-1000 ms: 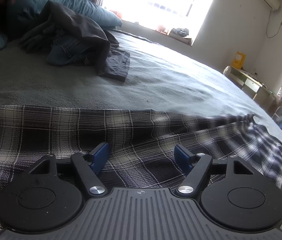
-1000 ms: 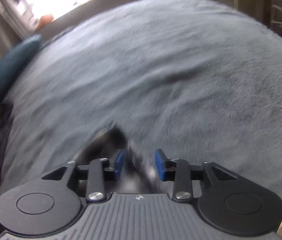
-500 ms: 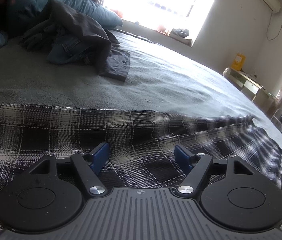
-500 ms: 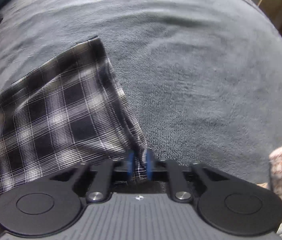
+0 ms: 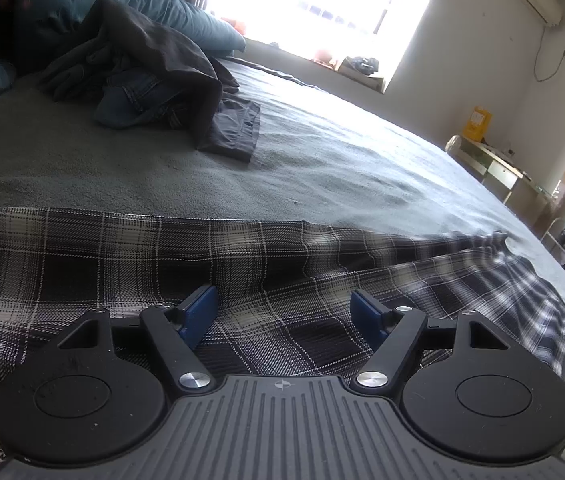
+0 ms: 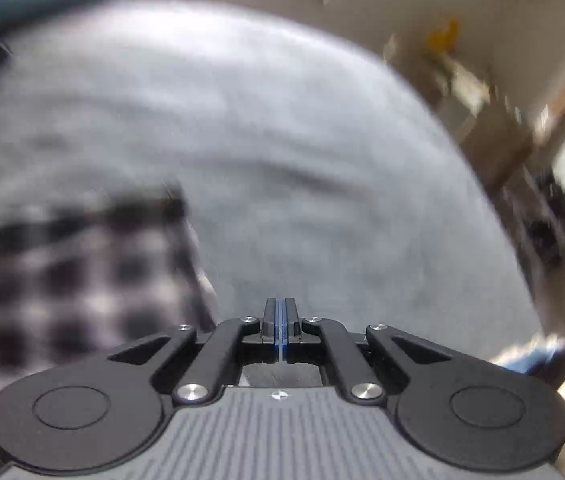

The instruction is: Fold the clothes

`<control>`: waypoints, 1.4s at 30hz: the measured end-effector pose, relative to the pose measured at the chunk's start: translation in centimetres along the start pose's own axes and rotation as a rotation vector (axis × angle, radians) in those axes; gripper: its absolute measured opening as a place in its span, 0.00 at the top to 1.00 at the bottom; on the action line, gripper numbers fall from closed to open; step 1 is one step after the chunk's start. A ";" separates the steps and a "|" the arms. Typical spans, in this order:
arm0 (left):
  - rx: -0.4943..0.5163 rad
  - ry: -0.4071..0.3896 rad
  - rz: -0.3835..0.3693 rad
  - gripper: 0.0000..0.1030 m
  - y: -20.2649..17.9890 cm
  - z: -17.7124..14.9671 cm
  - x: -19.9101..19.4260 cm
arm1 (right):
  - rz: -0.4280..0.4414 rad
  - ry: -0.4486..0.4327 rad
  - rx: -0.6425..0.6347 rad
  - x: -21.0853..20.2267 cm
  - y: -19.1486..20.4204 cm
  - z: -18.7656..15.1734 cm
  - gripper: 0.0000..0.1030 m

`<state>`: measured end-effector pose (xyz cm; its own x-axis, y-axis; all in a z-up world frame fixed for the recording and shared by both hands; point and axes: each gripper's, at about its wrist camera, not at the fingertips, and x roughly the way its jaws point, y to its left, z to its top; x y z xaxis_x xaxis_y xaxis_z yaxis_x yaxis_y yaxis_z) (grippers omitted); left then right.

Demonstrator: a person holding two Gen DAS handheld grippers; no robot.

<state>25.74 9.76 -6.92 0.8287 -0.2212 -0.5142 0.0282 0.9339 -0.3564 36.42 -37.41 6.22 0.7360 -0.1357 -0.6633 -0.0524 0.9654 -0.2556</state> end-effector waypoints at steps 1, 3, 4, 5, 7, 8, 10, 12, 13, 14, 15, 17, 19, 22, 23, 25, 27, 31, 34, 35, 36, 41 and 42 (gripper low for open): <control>-0.003 0.000 -0.002 0.28 0.0 0.0 0.0 | 0.032 -0.086 0.016 -2.8 0.5 0.4 0.97; -0.008 0.000 -0.007 0.28 0.2 0.1 0.0 | 0.106 -0.221 0.068 -8.3 1.2 0.6 0.93; -0.015 0.000 -0.011 0.28 0.2 0.1 -0.1 | 0.141 -0.285 0.085 -11.2 1.7 0.4 0.92; -0.022 -0.001 -0.015 0.28 0.3 0.2 -0.1 | 0.170 -0.338 0.089 -13.9 2.1 0.0 0.88; -0.036 -0.004 -0.021 0.28 0.5 0.4 -0.3 | 0.195 -0.425 0.076 -19.1 3.0 -1.4 0.84; -0.040 -0.012 -0.021 0.28 0.6 0.5 -0.5 | 0.201 -0.459 0.066 -21.5 3.4 -2.3 0.82; -0.047 -0.029 -0.020 0.27 0.6 0.7 -0.9 | 0.205 -0.509 0.063 -25.9 3.8 -4.3 0.81; -0.052 -0.054 -0.031 0.27 0.7 0.9 -1.7 | 0.217 -0.530 0.081 -29.6 3.6 -6.3 0.79; -0.056 -0.069 -0.039 0.27 0.8 1.0 -2.1 | 0.219 -0.542 0.097 -31.2 3.4 -7.4 0.76; -0.065 -0.086 -0.053 0.27 0.8 1.1 -2.7 | 0.225 -0.550 0.108 -32.4 3.3 -8.4 0.70; -0.078 -0.105 -0.067 0.27 1.0 1.1 -3.3 | 0.232 -0.557 0.119 -33.5 3.2 -9.4 0.69; -0.111 -0.130 -0.077 0.27 1.4 0.9 -4.8 | 0.245 -0.570 0.145 -34.7 3.3 -11.4 0.63; -0.147 -0.148 -0.075 0.27 1.9 0.6 -6.7 | 0.266 -0.573 0.166 -35.2 3.8 -13.3 0.63; -0.187 -0.181 -0.067 0.27 2.9 -0.7 -11.3 | 0.339 -0.544 0.201 -34.0 4.8 -14.9 0.62; -0.202 -0.187 -0.070 0.27 3.4 -1.3 -13.1 | 0.381 -0.526 0.220 -33.3 5.2 -15.2 0.62; -0.236 -0.198 -0.056 0.27 4.4 -3.1 -16.9 | 0.476 -0.477 0.253 -31.6 6.5 -15.6 0.62; -0.276 -0.228 -0.028 0.26 5.9 -5.1 -21.0 | 0.559 -0.437 0.246 -29.7 8.8 -15.5 0.60; -0.369 -0.287 0.070 0.23 9.3 -9.6 -28.3 | 0.713 -0.366 0.127 -26.3 16.7 -15.1 0.60; -0.438 -0.316 0.171 0.22 11.7 -12.8 -31.8 | 0.804 -0.353 -0.021 -25.1 24.2 -15.0 0.60; -0.479 -0.317 0.189 0.22 12.8 -13.4 -32.4 | 0.835 -0.353 -0.081 -25.1 26.9 -15.2 0.60; -0.520 -0.317 0.207 0.22 13.9 -14.0 -32.9 | 0.865 -0.353 -0.144 -25.2 29.6 -15.5 0.60; -0.691 -0.374 0.201 0.22 18.5 -14.8 -33.4 | 0.958 -0.428 -0.424 -26.1 41.6 -16.9 0.56; -0.721 -0.390 0.192 0.22 19.4 -14.6 -33.2 | 0.961 -0.457 -0.478 -26.5 43.8 -17.2 0.52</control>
<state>-9.43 31.09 -8.13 0.9201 0.1601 -0.3574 -0.3872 0.5084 -0.7692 2.97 4.67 0.50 0.4249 0.7924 -0.4376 -0.8975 0.4319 -0.0893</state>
